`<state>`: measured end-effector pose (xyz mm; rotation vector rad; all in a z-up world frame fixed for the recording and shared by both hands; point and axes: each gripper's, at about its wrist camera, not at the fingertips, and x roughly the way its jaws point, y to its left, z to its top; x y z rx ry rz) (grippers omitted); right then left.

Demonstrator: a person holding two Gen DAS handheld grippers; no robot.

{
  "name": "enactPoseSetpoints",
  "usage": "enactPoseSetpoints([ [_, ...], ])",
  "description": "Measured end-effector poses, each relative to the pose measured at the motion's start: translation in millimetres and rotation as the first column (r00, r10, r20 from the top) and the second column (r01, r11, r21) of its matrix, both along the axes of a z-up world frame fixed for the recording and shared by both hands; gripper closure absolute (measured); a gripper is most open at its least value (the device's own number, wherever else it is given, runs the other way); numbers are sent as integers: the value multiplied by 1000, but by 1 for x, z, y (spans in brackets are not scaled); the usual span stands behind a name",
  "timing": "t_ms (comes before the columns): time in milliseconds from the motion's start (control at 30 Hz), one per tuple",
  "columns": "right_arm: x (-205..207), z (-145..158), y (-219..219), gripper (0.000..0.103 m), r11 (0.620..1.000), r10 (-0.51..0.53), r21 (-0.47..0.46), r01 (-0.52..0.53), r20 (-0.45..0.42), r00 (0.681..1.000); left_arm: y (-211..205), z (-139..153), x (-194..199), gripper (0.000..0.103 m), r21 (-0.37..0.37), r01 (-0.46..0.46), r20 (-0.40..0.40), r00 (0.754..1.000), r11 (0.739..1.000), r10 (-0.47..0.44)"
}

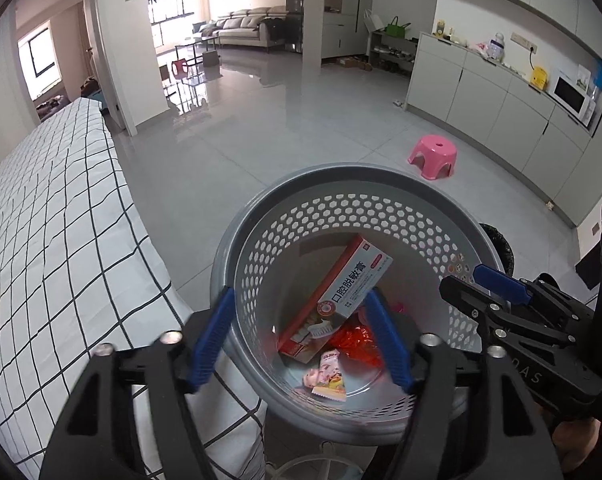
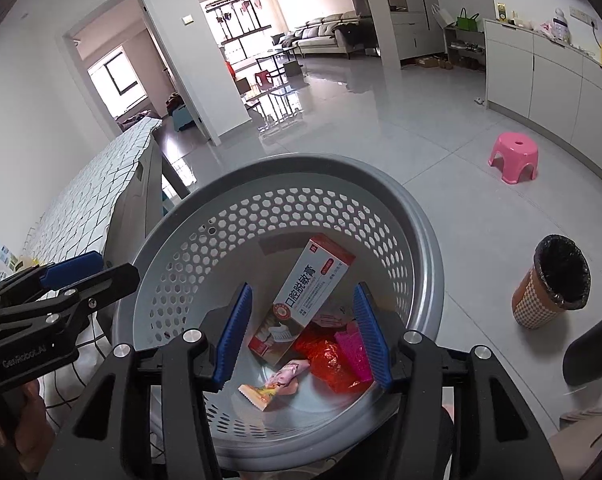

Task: Collect trash
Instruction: 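Move both tools back over the table toward the felt ball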

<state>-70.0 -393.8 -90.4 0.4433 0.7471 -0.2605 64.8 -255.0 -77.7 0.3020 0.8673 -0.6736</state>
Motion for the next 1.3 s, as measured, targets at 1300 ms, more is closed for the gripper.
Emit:
enactPoseSetpoints([
  [1300,30,52,103,46,984,168,-72,-162,75,983,145,61,27,6,-128,-290,143,941,948,307],
])
